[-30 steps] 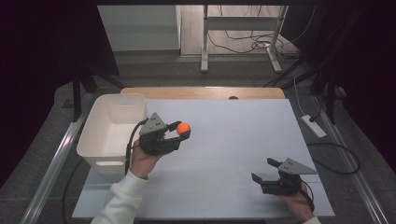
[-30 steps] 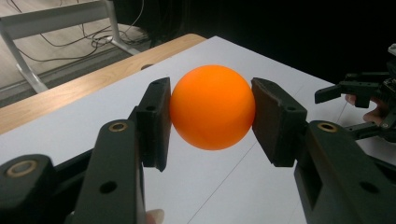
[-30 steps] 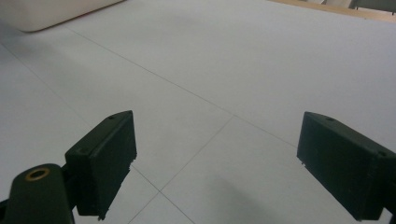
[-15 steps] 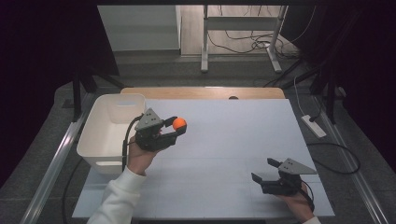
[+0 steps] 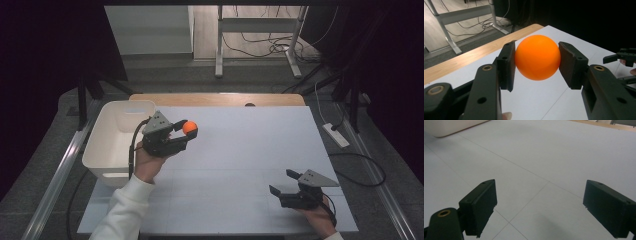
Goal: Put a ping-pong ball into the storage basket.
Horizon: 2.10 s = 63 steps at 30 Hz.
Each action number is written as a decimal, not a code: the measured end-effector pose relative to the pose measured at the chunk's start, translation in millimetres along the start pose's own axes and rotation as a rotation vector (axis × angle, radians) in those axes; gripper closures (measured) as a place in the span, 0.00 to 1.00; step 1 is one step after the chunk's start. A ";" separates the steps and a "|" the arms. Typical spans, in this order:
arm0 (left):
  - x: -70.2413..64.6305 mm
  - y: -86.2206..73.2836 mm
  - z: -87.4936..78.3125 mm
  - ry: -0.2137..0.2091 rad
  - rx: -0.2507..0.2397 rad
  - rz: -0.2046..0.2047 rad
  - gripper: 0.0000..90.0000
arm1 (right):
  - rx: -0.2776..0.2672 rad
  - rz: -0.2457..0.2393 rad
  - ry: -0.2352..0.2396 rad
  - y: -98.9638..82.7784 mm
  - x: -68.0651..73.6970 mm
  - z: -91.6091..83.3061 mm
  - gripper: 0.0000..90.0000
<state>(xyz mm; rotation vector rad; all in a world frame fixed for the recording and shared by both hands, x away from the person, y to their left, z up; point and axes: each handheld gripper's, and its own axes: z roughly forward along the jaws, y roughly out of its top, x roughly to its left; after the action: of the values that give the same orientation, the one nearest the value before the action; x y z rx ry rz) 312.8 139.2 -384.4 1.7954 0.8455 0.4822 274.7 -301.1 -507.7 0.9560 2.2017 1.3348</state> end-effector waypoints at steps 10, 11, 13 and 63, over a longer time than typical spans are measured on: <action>8.3 5.9 -4.1 0.010 -0.007 -0.014 0.56 | 0.000 0.001 -0.003 0.0 -0.1 0.1 0.13; 9.1 6.4 -4.4 0.011 -0.009 -0.017 0.56 | 0.000 0.001 -0.003 0.0 0.0 0.1 0.13; 10.8 7.3 -5.3 0.013 -0.011 -0.020 0.56 | 0.001 0.001 -0.003 0.0 0.0 0.2 0.13; 78.8 10.6 -25.2 0.192 0.021 -0.137 0.56 | -0.002 0.001 -0.006 0.1 -0.3 0.7 0.13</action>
<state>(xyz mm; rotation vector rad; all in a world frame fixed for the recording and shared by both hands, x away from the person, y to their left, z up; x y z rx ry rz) 352.1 211.5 -370.5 1.7157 1.1020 0.5639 275.4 -300.9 -507.9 0.9594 2.1954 1.3321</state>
